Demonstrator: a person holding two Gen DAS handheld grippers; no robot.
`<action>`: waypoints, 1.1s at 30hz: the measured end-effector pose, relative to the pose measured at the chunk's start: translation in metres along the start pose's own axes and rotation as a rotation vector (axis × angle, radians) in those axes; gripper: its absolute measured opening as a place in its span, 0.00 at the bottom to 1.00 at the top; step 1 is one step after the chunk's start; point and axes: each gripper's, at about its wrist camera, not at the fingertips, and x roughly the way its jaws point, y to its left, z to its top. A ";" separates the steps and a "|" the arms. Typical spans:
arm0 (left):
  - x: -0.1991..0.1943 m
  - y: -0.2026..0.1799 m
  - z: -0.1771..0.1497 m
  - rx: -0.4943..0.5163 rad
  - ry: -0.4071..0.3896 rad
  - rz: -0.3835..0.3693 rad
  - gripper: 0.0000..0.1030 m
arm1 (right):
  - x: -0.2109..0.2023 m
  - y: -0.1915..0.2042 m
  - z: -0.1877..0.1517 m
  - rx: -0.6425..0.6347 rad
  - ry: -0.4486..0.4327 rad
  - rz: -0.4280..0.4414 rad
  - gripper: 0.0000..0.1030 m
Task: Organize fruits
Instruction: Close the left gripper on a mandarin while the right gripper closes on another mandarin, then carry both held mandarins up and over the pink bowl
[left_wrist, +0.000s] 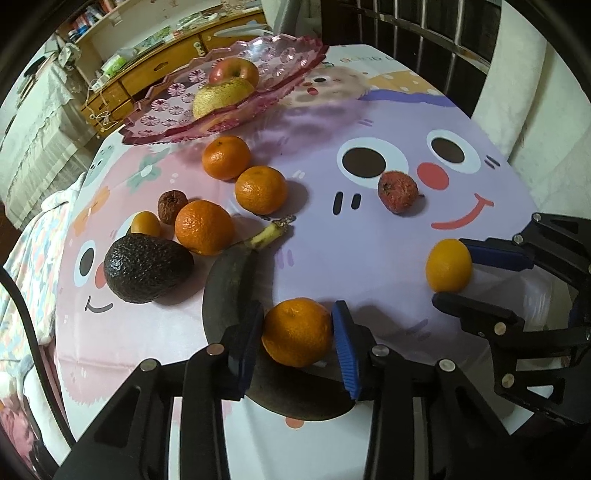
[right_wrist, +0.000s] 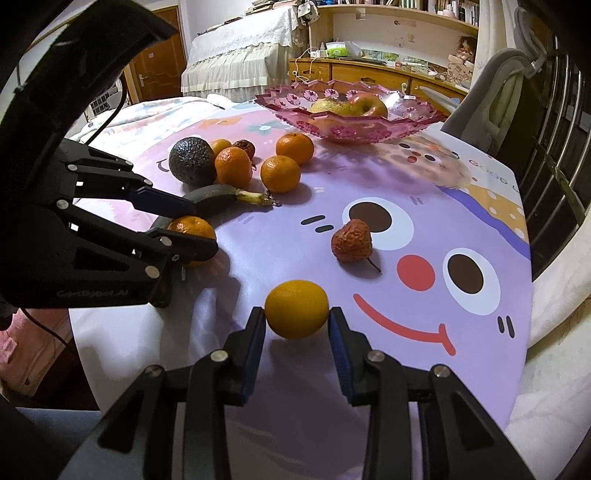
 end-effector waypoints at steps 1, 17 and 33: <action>-0.001 0.001 0.001 -0.014 -0.006 -0.001 0.35 | -0.001 -0.001 0.000 0.000 -0.001 -0.001 0.34; -0.040 0.034 0.044 -0.084 -0.058 -0.121 0.35 | -0.017 -0.025 0.034 0.174 -0.017 -0.055 0.34; -0.059 0.120 0.129 -0.111 -0.056 -0.236 0.35 | -0.027 -0.029 0.116 0.357 -0.071 -0.276 0.34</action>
